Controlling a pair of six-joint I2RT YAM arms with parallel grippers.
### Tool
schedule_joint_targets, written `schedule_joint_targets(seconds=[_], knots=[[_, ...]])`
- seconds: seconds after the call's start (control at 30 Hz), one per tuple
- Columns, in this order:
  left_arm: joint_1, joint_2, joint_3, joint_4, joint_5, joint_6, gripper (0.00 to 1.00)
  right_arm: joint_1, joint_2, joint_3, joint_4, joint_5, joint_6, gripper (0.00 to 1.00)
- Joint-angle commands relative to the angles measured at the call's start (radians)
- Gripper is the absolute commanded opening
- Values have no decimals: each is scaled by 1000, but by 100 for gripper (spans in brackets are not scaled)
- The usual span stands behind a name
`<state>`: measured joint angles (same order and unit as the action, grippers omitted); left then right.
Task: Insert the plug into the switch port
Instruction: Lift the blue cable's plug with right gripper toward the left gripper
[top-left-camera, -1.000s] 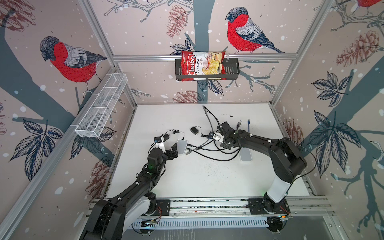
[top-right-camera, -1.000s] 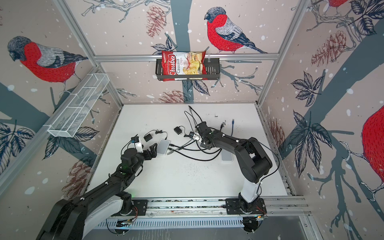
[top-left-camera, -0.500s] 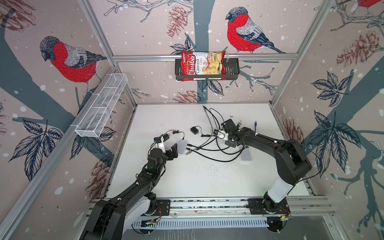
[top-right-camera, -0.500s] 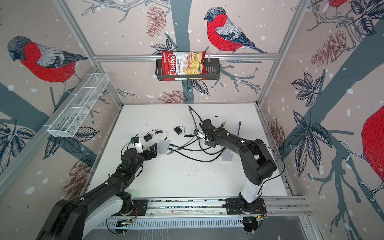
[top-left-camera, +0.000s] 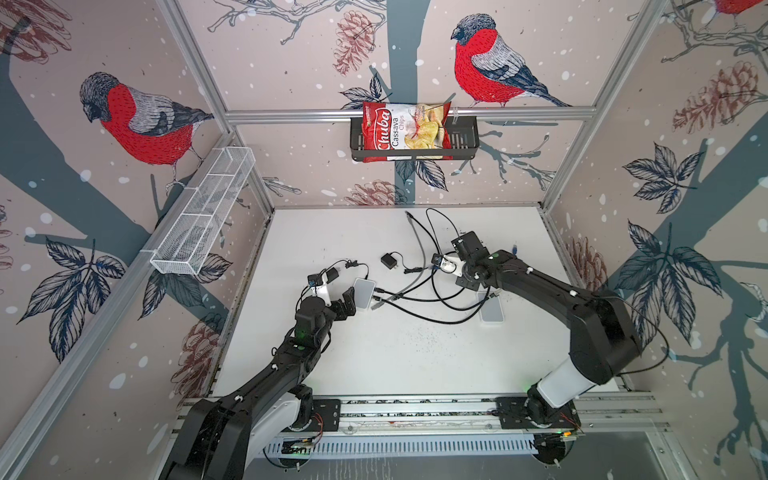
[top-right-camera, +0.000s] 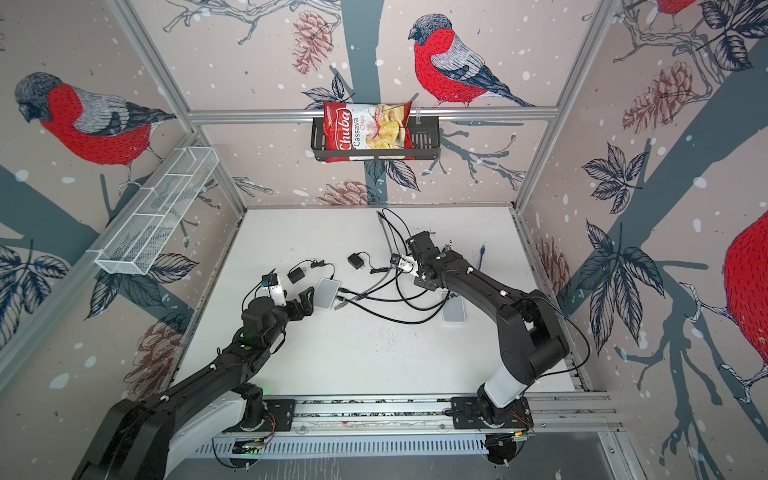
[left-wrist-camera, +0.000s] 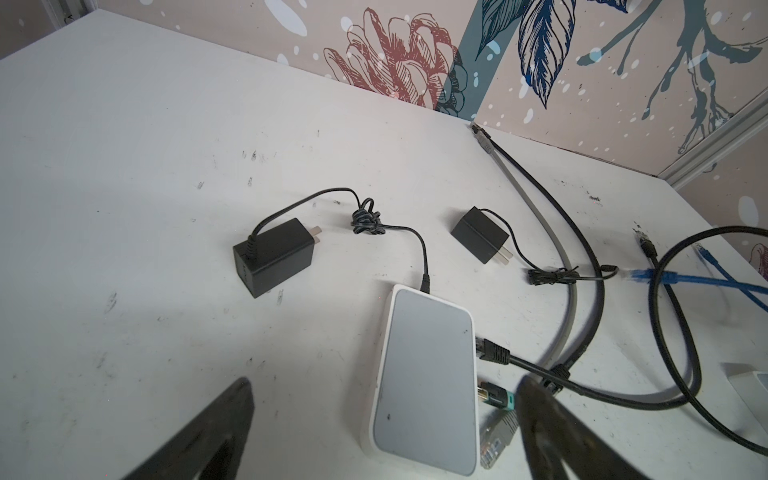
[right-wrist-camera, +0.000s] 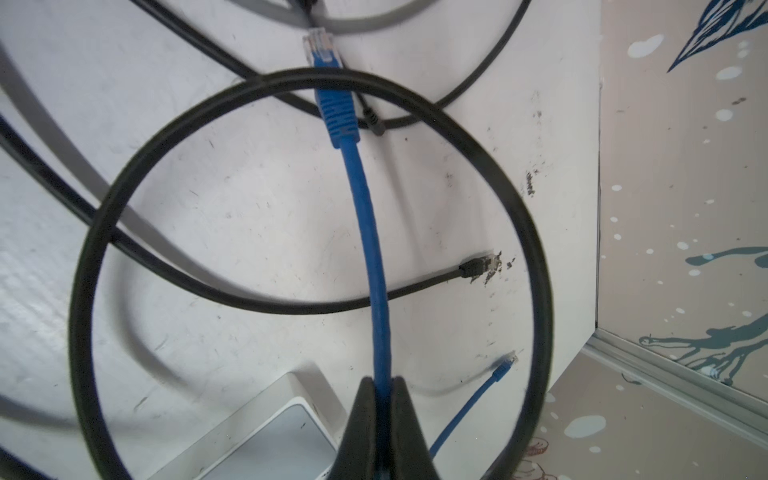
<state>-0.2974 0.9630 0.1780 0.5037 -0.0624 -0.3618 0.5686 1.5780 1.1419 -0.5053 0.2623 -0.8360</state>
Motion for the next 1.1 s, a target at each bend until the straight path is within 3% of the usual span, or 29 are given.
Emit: schedule_joint_targets(seconds=[0.0,0.13,0.3,0.47,0.63,0.77,0.9,1.07], knots=[[0,-2,4,8,4,8,96,-2,-57,15,-26,-166,-51,0],[1,-1,13,5,5,12,97,-2,-117,21,2,-310,-67,0],[1,-11,20,15,58,34,96,-3,-148,-18,75,-377,-54,0],[1,-20,39,28,132,49,96,5,-116,-41,162,-299,-2,0],[-2,9,59,86,224,55,94,6,-128,-128,296,-385,-23,0],[-31,42,88,95,271,162,93,6,-123,-166,368,-466,-41,0],[-79,66,137,70,321,327,93,6,-89,-158,366,-483,-58,0],[-119,154,218,48,379,442,93,7,-73,-154,371,-508,-77,0]])
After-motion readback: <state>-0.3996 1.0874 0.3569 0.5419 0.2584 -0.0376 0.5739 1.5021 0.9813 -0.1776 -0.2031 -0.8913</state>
